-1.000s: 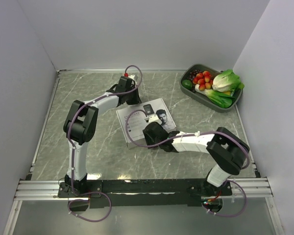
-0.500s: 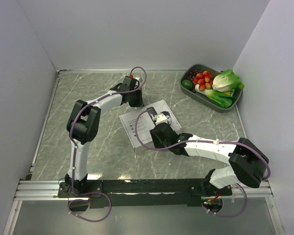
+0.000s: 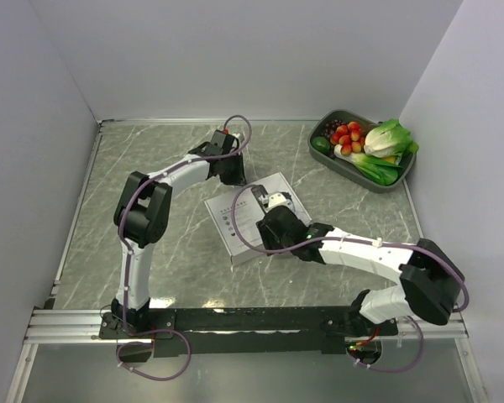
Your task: Sort the hair-cutting tools
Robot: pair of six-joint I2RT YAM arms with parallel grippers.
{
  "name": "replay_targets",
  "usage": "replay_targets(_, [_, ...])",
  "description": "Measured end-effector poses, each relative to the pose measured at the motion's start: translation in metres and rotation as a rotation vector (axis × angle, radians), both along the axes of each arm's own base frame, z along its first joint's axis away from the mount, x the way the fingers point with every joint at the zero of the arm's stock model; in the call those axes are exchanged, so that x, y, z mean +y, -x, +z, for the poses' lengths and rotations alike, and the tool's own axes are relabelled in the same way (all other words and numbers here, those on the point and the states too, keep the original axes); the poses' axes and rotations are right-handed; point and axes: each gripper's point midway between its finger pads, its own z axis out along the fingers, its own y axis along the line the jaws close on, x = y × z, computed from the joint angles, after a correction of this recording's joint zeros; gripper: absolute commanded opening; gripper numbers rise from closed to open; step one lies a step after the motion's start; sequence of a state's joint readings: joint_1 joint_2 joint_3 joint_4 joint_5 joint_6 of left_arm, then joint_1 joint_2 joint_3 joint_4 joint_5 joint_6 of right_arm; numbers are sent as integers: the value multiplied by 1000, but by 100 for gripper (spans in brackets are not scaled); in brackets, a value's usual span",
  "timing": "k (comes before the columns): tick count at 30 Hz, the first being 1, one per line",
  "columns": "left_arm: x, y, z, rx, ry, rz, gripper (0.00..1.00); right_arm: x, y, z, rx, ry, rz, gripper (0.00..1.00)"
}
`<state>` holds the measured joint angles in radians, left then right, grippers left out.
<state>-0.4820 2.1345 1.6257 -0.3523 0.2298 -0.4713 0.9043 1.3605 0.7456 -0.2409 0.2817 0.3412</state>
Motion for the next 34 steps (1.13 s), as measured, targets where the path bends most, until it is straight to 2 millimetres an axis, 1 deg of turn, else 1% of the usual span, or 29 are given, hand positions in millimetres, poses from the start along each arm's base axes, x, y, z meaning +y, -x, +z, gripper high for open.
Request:
replay_targets(1, [2, 2, 1, 3, -8, -2, 25, -1, 1, 6, 2, -1, 0, 70])
replay_targets(2, [4, 6, 3, 15, -18, -1, 30, -1, 0, 13, -5, -7, -3, 72])
replay_targets(3, [6, 9, 5, 24, -24, -2, 34, 0, -2, 25, -22, -23, -8, 75])
replay_targets(4, [9, 13, 8, 32, -30, -1, 36, 2, -6, 41, -44, -45, -13, 77])
replay_targets(5, [11, 17, 14, 38, -36, -2, 41, 6, -12, 63, -81, -81, -18, 78])
replay_targets(6, [13, 19, 21, 36, -36, -2, 44, 8, -15, 80, -106, -105, -23, 79])
replay_targets(7, [15, 22, 31, 32, -34, -1, 46, 11, -20, 103, -139, -136, -28, 80])
replay_targets(8, [16, 24, 41, 19, -30, -1, 51, 13, -25, 122, -169, -165, -33, 80])
replay_targets(10, [20, 25, 67, -22, -13, 5, 56, 15, -30, 156, -210, -203, -35, 83])
replay_targets(11, [22, 25, 83, -51, 0, 9, 61, 15, -32, 162, -217, -210, -39, 90])
replay_targets(12, [24, 26, 99, -80, 14, 11, 64, 14, -33, 170, -220, -215, -41, 94])
replay_targets(13, [25, 26, 111, -103, 24, 12, 68, 11, -35, 176, -218, -218, -47, 99])
replay_targets(14, [27, 27, 128, -135, 39, 16, 78, 7, -36, 179, -211, -218, -56, 100])
replay_targets(16, [32, 30, 152, -183, 55, 18, 88, -4, -39, 185, -186, -214, -76, 100])
replay_targets(17, [35, 31, 164, -208, 61, 23, 99, -10, -41, 189, -171, -215, -87, 100])
replay_targets(18, [39, 33, 175, -229, 67, 26, 99, -16, -45, 194, -161, -219, -103, 100])
replay_targets(19, [41, 35, 183, -246, 69, 31, 97, -22, -49, 202, -155, -223, -122, 100])
replay_targets(22, [49, 39, 205, -289, 76, 42, 97, -36, -58, 221, -158, -235, -165, 100])
replay_targets(25, [57, 46, 226, -330, 84, 58, 97, -44, -62, 236, -185, -240, -209, 100])
replay_targets(29, [69, 62, 256, -391, 98, 81, 96, -56, -59, 241, -215, -233, -246, 100])
replay_targets(34, [95, 89, 280, -465, 100, 133, 96, -69, -49, 238, -233, -224, -239, 100])
